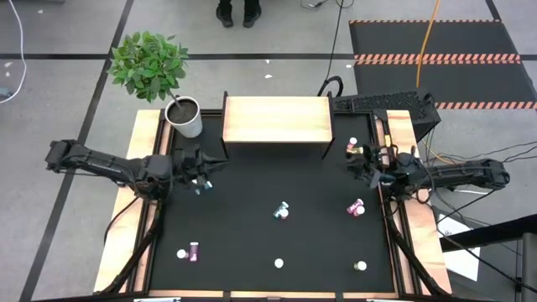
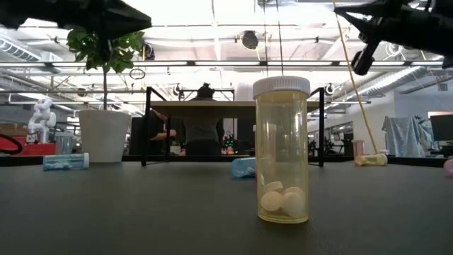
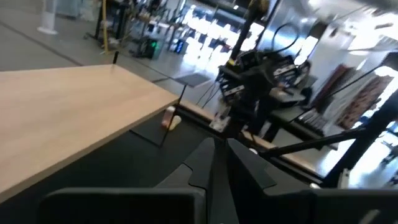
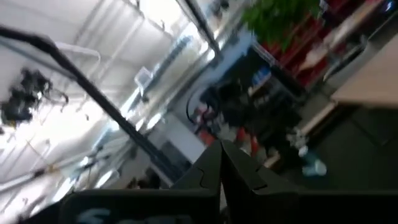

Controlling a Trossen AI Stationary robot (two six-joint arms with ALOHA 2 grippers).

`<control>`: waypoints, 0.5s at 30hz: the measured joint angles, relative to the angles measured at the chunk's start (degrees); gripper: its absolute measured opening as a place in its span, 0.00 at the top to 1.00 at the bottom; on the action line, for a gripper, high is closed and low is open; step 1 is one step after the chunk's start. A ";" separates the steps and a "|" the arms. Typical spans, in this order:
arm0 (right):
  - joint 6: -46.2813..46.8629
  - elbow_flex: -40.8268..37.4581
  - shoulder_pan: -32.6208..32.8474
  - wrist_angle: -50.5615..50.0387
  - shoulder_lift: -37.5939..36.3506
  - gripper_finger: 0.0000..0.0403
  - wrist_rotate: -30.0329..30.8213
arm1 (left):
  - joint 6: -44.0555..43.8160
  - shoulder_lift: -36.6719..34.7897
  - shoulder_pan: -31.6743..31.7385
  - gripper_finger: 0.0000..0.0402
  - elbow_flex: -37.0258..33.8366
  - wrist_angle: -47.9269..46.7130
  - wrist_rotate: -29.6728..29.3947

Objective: Pick and place medicine bottles onto shelf by color
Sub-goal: Put the top left blue pill bottle on the shelf

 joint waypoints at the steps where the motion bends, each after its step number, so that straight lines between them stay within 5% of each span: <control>1: -0.08 1.36 0.00 -2.56 0.67 1.00 -1.00 | -0.25 1.13 0.00 0.89 1.43 -1.20 -0.25; 8: -6.89 10.24 0.00 -20.70 2.96 1.00 -6.27 | -3.85 6.44 -0.36 0.89 11.82 -11.16 -0.31; 15: -10.41 13.60 -0.17 -22.75 4.56 0.97 -8.55 | -6.11 8.85 -1.78 0.90 23.68 -28.17 -0.05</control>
